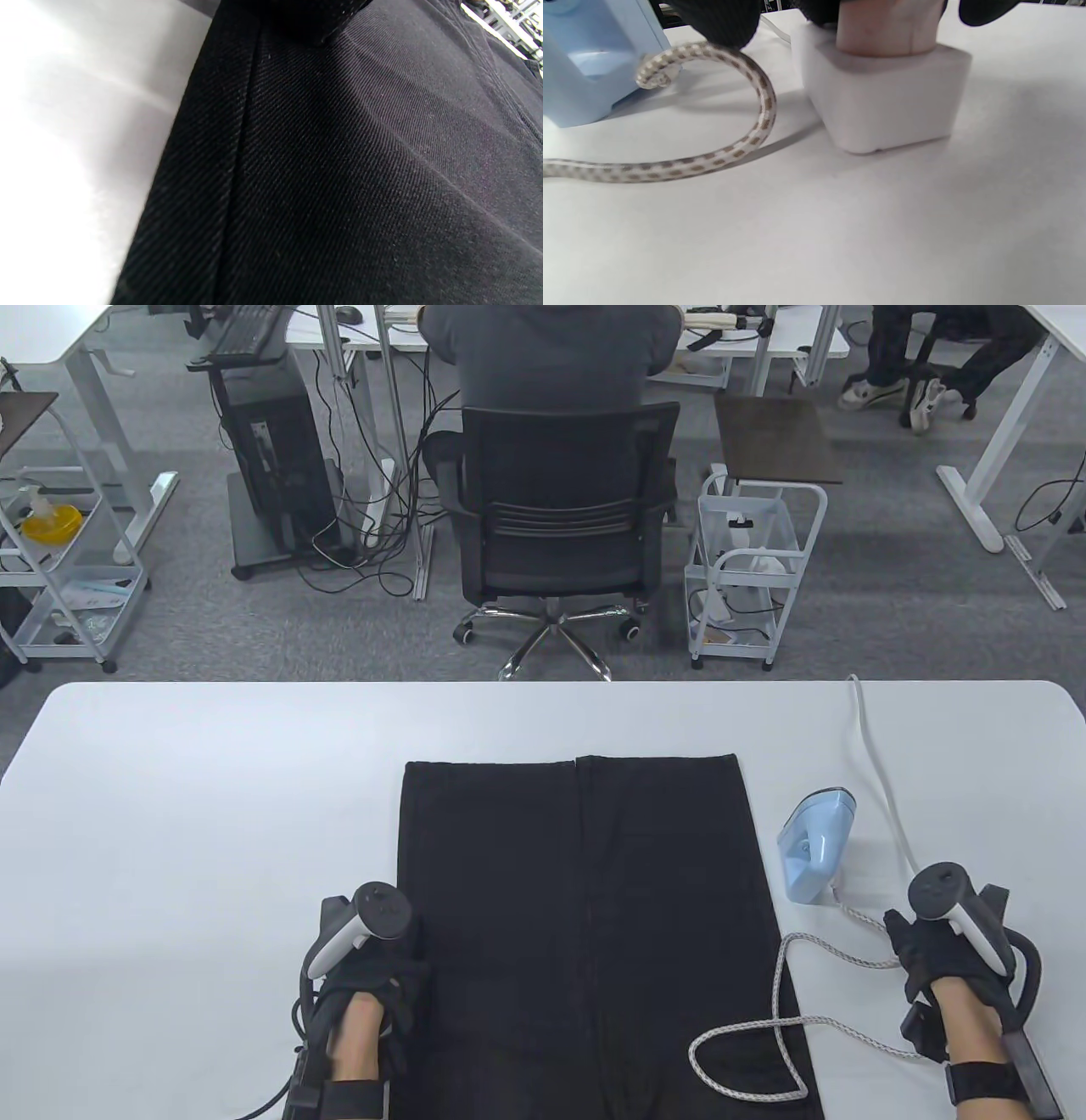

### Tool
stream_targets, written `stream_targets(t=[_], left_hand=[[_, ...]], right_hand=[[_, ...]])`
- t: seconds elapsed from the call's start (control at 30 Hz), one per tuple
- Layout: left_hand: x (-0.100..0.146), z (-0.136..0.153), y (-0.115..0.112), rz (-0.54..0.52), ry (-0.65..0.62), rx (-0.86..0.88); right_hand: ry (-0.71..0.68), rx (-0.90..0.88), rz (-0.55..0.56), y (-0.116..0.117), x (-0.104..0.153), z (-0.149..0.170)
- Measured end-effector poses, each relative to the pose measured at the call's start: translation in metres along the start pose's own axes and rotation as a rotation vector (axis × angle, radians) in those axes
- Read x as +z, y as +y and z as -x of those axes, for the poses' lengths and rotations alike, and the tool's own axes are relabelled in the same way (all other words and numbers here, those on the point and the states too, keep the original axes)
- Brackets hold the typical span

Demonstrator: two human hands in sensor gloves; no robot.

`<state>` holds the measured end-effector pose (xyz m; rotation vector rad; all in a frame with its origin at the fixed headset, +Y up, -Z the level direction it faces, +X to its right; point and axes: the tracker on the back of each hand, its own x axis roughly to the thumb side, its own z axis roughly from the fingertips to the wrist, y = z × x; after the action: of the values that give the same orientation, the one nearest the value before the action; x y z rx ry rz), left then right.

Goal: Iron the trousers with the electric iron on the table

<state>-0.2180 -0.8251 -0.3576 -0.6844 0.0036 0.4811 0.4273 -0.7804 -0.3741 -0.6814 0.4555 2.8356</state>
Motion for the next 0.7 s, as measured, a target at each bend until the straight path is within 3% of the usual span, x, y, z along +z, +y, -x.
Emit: stream_targets(t=[0.47, 0.57, 0.7], left_hand=[[0.001, 0.0, -0.001, -0.02, -0.001, -0.007], [0.003, -0.006, 0.001, -0.087, 0.0, -0.08], [0.013, -0.019, 0.007, -0.164, -0.063, -0.114]], right_hand=[[0.034, -0.005, -0.005, -0.012, -0.005, -0.005], [0.037, -0.011, -0.009, -0.016, -0.002, -0.005], [-0.005, -0.019, 0.073, -0.031, 0.015, -0.01]])
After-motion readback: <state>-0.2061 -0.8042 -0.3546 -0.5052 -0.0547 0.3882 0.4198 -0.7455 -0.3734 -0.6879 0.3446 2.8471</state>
